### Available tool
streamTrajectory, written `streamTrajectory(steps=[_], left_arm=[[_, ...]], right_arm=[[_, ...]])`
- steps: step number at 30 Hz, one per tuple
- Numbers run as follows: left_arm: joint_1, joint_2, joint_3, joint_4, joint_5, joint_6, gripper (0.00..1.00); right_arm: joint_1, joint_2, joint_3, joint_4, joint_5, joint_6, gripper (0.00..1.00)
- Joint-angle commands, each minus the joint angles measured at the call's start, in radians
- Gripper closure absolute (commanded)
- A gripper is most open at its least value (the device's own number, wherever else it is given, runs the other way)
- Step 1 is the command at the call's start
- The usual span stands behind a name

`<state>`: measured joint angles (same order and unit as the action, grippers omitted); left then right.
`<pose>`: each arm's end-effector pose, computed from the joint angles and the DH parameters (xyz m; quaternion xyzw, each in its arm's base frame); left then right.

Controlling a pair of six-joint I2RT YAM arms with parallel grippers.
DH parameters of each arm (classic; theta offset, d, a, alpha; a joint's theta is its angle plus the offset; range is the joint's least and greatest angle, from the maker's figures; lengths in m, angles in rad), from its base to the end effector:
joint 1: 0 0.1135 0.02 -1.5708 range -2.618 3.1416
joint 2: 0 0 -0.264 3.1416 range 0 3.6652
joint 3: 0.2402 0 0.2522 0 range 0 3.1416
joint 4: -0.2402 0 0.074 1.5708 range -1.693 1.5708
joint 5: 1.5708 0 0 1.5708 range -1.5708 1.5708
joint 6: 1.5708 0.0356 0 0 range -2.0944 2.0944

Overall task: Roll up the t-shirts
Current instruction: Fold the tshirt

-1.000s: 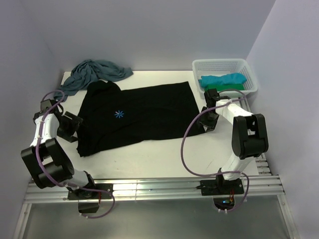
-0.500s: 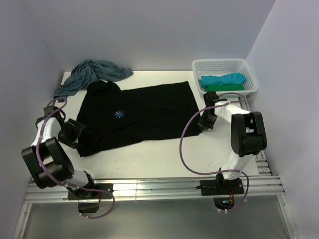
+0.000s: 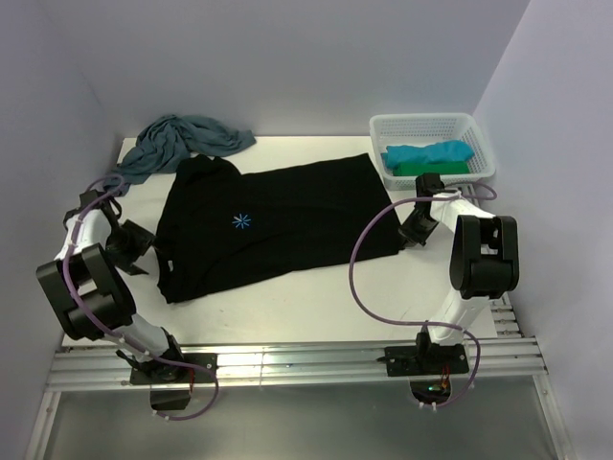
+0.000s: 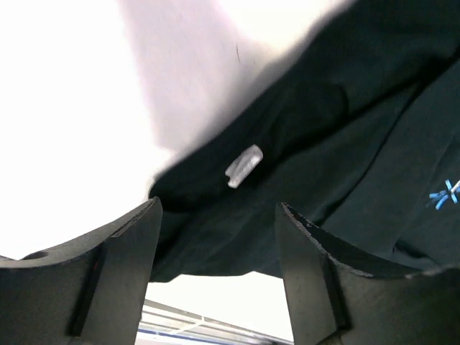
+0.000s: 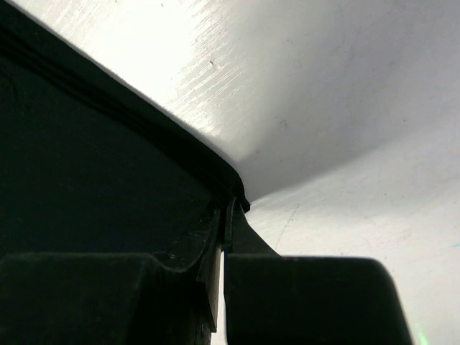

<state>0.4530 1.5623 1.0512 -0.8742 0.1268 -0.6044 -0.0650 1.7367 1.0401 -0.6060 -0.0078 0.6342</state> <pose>0.2546 0.1189 0.2026 -0.4962 0.8610 -0.0699 0.0874 0.3184 -0.0204 0.1570 0.3390 0.9312 0.0412 0.1272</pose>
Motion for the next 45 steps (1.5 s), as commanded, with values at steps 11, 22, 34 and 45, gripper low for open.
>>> streamTrajectory(steps=[11,22,34,45], left_arm=[[0.0,-0.01,-0.106,-0.054,-0.041,0.051,0.44],[-0.066,0.031,-0.145,0.053,-0.068,-0.038,0.99],[0.07,0.08,0.044,-0.054,-0.237,0.109,0.99],[0.072,0.018,-0.082,-0.028,-0.081,0.081,0.59]], right_arm=[[-0.012,0.07,0.043,0.003,0.057,-0.014,1.0],[-0.012,0.073,0.044,-0.003,0.049,-0.018,1.0],[-0.021,0.064,0.098,-0.083,0.12,-0.047,1.0],[-0.019,0.047,0.089,-0.077,0.051,-0.065,0.93]])
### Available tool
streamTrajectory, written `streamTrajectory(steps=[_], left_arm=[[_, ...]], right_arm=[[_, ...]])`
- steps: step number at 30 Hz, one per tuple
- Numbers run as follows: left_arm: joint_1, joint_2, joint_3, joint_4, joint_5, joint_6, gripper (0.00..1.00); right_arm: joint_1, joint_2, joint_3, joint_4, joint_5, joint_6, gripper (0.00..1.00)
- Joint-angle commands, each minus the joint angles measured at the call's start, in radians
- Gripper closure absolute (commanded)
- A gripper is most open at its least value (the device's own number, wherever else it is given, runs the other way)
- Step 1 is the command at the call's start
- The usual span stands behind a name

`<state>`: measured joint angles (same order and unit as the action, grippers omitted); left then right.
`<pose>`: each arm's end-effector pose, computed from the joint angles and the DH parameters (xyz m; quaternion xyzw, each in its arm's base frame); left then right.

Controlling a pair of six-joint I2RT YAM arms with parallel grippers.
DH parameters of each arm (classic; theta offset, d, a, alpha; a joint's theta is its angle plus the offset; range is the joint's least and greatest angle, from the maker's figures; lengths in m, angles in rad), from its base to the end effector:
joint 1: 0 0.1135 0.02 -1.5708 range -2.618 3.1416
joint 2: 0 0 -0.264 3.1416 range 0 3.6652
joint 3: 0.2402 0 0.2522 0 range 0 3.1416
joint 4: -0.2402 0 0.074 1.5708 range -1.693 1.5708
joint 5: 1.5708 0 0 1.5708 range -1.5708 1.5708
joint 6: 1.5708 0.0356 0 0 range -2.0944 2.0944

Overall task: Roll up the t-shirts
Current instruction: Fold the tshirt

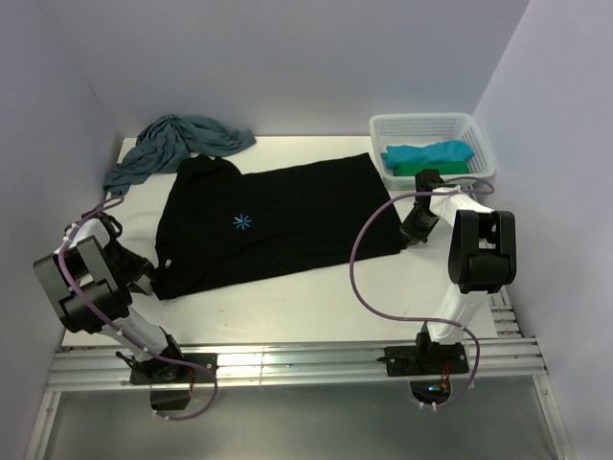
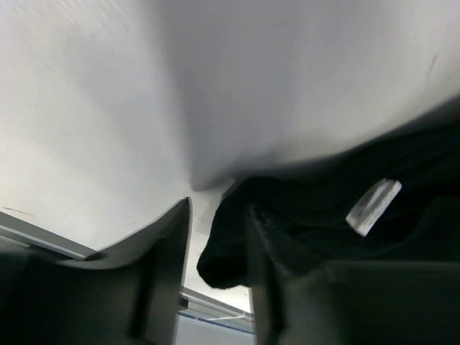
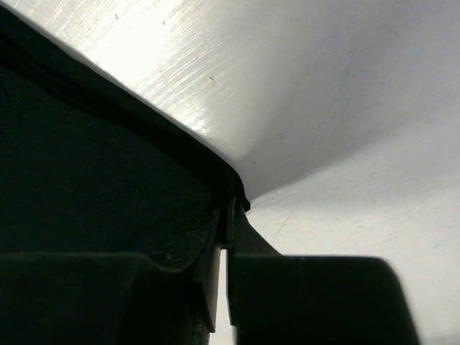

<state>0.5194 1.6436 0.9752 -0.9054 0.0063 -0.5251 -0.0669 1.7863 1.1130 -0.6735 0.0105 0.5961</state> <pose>0.2330 0.1330 0.1625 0.4988 -0.8667 0.0031 0.0015 0.3289 -0.0224 0.1587 0.3240 0.9394 0.0242 0.1092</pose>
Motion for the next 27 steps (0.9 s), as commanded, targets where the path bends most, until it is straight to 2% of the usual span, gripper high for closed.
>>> streamTrajectory(steps=[1,4,6,10,17,23,27], left_arm=[[0.005,-0.076,-0.006,-0.001,0.061,-0.009,0.54],[0.005,-0.093,-0.007,-0.015,0.101,-0.026,0.5],[0.004,-0.119,-0.013,-0.021,0.122,-0.035,0.5],[0.005,-0.169,-0.023,-0.027,0.164,-0.061,0.52],[0.004,-0.258,-0.19,0.051,0.299,-0.088,0.52],[0.002,-0.274,-0.165,0.036,0.219,-0.049,0.51],[0.001,-0.26,-0.156,0.066,0.189,-0.052,0.55]], right_arm=[[-0.017,-0.002,0.018,-0.011,0.026,-0.027,0.84],[-0.017,-0.011,0.018,-0.006,0.002,-0.028,0.61],[-0.017,-0.027,0.018,-0.008,-0.004,-0.028,0.57],[-0.017,-0.054,0.01,-0.017,-0.006,-0.03,0.57],[-0.014,-0.094,-0.041,0.003,-0.066,-0.028,0.57],[-0.005,-0.097,-0.056,0.008,-0.063,-0.038,0.58],[-0.002,-0.088,-0.061,0.012,-0.064,-0.038,0.58]])
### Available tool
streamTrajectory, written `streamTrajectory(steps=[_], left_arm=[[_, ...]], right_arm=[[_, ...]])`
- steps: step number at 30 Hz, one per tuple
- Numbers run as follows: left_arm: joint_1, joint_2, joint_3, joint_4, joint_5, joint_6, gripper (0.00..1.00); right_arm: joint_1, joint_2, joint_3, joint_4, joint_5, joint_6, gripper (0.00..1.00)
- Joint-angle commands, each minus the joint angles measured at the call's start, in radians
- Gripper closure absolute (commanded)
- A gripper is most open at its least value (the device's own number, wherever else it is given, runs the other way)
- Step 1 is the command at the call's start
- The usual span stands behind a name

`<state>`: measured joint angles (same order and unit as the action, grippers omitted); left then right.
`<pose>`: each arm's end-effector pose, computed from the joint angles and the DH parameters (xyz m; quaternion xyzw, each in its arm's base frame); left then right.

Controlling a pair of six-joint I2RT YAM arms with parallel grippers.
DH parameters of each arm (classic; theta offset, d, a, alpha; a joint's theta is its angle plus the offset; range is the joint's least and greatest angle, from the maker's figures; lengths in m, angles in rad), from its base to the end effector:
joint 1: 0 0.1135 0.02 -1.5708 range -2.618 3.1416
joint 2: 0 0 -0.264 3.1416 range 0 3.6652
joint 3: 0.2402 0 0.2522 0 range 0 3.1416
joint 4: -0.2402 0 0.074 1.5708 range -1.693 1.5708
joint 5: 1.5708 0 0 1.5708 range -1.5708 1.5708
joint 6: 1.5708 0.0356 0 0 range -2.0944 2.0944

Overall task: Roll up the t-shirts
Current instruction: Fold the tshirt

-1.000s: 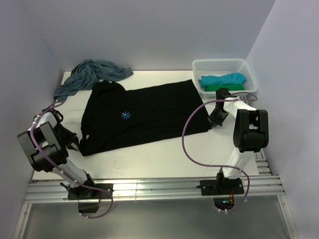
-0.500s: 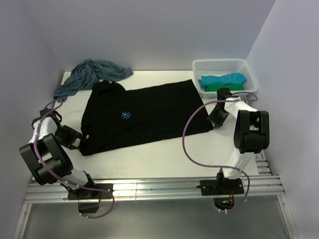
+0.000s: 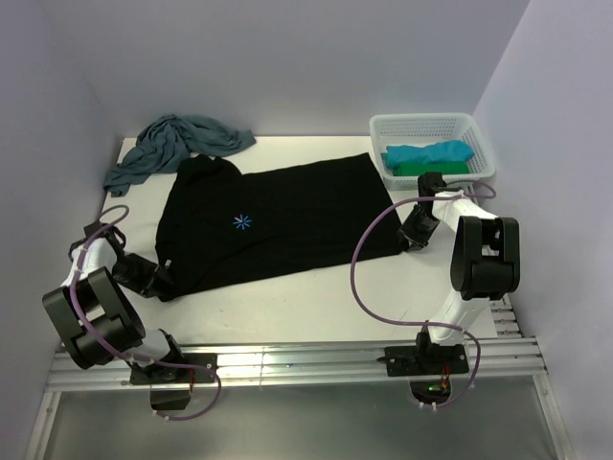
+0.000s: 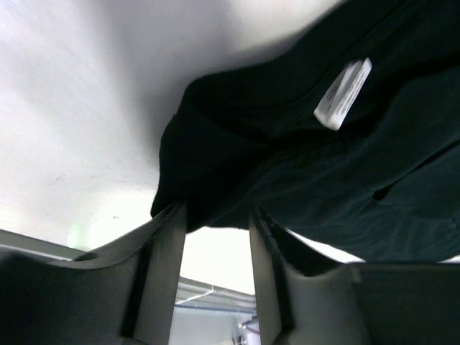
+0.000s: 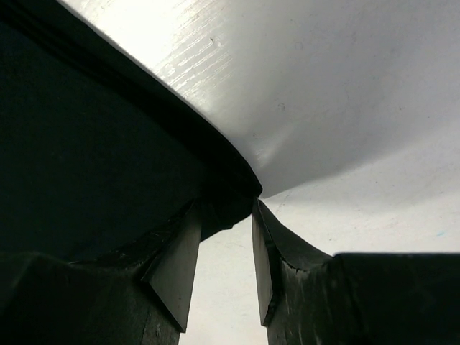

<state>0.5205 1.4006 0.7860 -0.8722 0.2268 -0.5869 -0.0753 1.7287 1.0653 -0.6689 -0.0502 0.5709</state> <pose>0.1941 0.1020 0.1731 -0.5180 0.8469 -0.1144 0.0379 0.3166 -0.0221 0.1642 0.3123 0.9422 0.0533 0.1092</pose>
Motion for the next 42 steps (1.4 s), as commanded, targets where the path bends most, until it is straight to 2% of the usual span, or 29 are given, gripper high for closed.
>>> streamTrajectory(steps=[1,3,6,8,9,11,15,17,20,21,24,31,42], left_arm=[[0.001,-0.009,0.039,0.042,-0.026,0.007,0.6],[-0.004,0.014,0.053,0.059,-0.037,-0.005,0.71],[-0.016,0.058,0.071,0.084,-0.037,-0.008,0.75],[-0.025,0.083,0.076,0.091,-0.026,-0.01,0.7],[-0.034,0.095,0.075,0.102,-0.017,-0.01,0.58],[-0.049,0.089,0.073,0.108,-0.007,-0.014,0.49],[-0.086,0.075,0.058,0.142,0.017,-0.019,0.47],[-0.097,0.107,0.059,0.145,0.013,-0.013,0.51],[-0.119,0.136,0.076,0.141,0.002,-0.01,0.71],[-0.122,0.141,0.081,0.139,-0.004,-0.005,0.82],[-0.122,0.15,0.114,0.115,-0.029,0.001,1.0],[-0.119,0.173,0.202,0.058,-0.13,0.018,1.0],[-0.056,0.198,0.214,0.068,-0.116,0.041,0.99]], right_arm=[[0.008,-0.031,-0.011,0.008,-0.004,-0.013,0.59],[0.009,-0.029,-0.01,0.009,0.0,-0.013,0.59],[0.012,-0.024,-0.005,0.014,-0.005,-0.009,0.6],[0.014,-0.023,-0.004,0.015,-0.007,-0.008,0.6],[0.014,-0.024,-0.004,0.015,-0.005,-0.006,0.6],[0.014,-0.027,-0.005,0.017,-0.004,-0.005,0.6],[0.014,-0.029,-0.011,0.019,-0.005,-0.002,0.6],[0.014,-0.024,-0.011,0.017,-0.008,0.0,0.6],[0.014,-0.021,-0.007,0.015,-0.01,0.003,0.6],[0.014,-0.021,-0.002,0.014,-0.008,0.001,0.6],[0.014,-0.017,0.001,0.012,-0.005,0.003,0.6],[0.014,0.009,0.009,0.017,-0.023,0.007,0.62],[0.016,0.032,0.018,0.023,-0.013,0.004,0.62]])
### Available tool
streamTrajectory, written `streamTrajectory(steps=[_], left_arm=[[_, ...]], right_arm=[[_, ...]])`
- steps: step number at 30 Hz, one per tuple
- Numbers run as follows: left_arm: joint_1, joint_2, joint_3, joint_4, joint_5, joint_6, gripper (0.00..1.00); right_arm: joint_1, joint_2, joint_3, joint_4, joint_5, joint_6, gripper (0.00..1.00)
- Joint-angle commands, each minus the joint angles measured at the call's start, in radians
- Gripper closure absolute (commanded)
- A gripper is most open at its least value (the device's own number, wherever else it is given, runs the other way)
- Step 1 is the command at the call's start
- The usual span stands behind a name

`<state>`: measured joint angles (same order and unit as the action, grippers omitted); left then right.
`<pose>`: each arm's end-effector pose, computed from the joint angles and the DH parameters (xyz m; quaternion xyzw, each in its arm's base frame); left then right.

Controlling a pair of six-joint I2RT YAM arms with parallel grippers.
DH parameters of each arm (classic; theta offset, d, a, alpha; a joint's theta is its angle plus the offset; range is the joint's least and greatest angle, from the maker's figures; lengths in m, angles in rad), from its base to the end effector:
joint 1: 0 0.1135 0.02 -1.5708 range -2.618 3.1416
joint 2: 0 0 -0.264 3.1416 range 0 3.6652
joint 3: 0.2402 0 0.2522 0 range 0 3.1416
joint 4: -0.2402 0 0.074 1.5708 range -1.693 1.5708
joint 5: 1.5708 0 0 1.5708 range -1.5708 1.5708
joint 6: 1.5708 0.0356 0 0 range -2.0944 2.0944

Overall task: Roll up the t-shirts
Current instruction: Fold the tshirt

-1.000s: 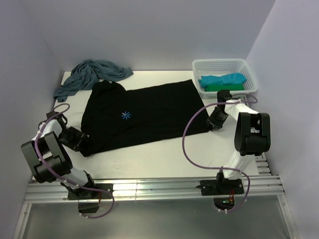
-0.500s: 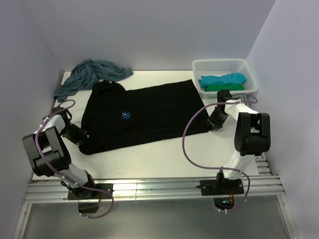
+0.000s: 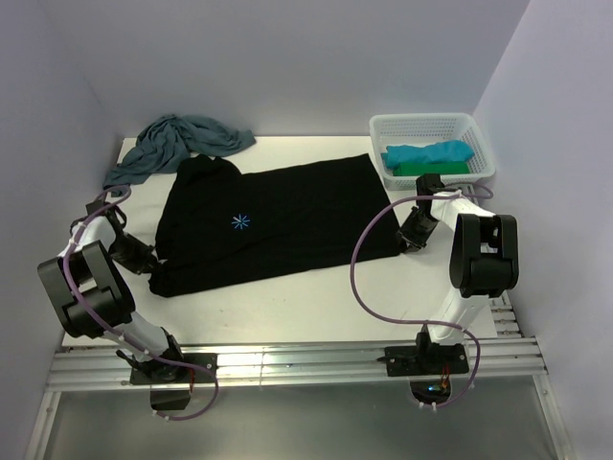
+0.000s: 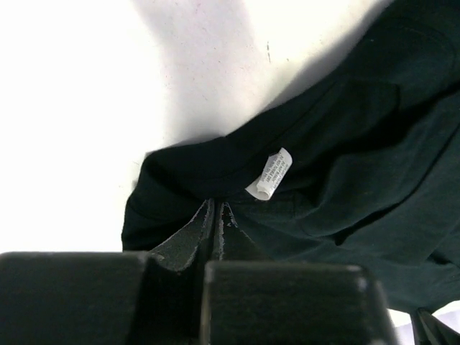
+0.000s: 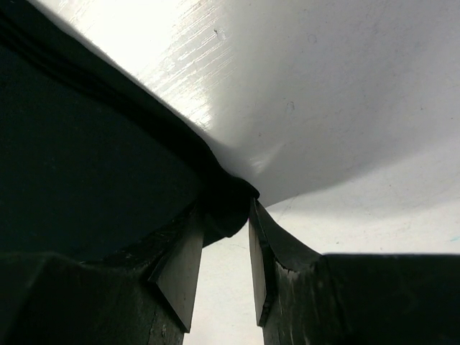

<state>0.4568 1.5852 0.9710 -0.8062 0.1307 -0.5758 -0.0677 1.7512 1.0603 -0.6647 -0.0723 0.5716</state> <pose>0.2488 0.1171 0.1773 -0.4869 0.8678 -0.0695 0.0710 0.3172 -0.0189 0.1564 0.3085 0.9445 0.0615 0.0950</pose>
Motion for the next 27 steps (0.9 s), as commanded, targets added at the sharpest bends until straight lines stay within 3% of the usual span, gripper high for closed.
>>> streamTrajectory(steps=[1,6,11,18,20,24,27], left_arm=[[0.009,0.016,0.022,0.005,-0.011,0.028,0.96],[0.009,0.009,0.023,0.006,-0.013,0.031,0.7],[0.022,0.004,0.118,-0.042,-0.034,0.039,0.61],[0.033,-0.065,0.183,-0.125,-0.045,0.016,0.57],[0.029,-0.097,0.146,-0.137,-0.037,-0.001,0.58],[0.031,-0.172,0.022,-0.105,-0.003,-0.03,0.57],[0.031,-0.211,-0.026,-0.096,0.033,-0.041,0.54]], right_arm=[[0.008,0.013,0.026,0.014,0.012,0.002,0.62],[0.008,-0.002,0.021,0.001,0.012,0.001,0.6],[0.006,-0.041,-0.019,0.02,-0.003,0.01,0.59],[0.006,0.001,-0.016,0.047,0.0,0.02,0.58],[0.006,0.005,-0.019,0.057,0.003,0.028,0.63],[0.006,0.051,0.021,0.044,0.014,0.036,0.99],[0.008,0.062,0.052,0.025,0.026,0.036,1.0]])
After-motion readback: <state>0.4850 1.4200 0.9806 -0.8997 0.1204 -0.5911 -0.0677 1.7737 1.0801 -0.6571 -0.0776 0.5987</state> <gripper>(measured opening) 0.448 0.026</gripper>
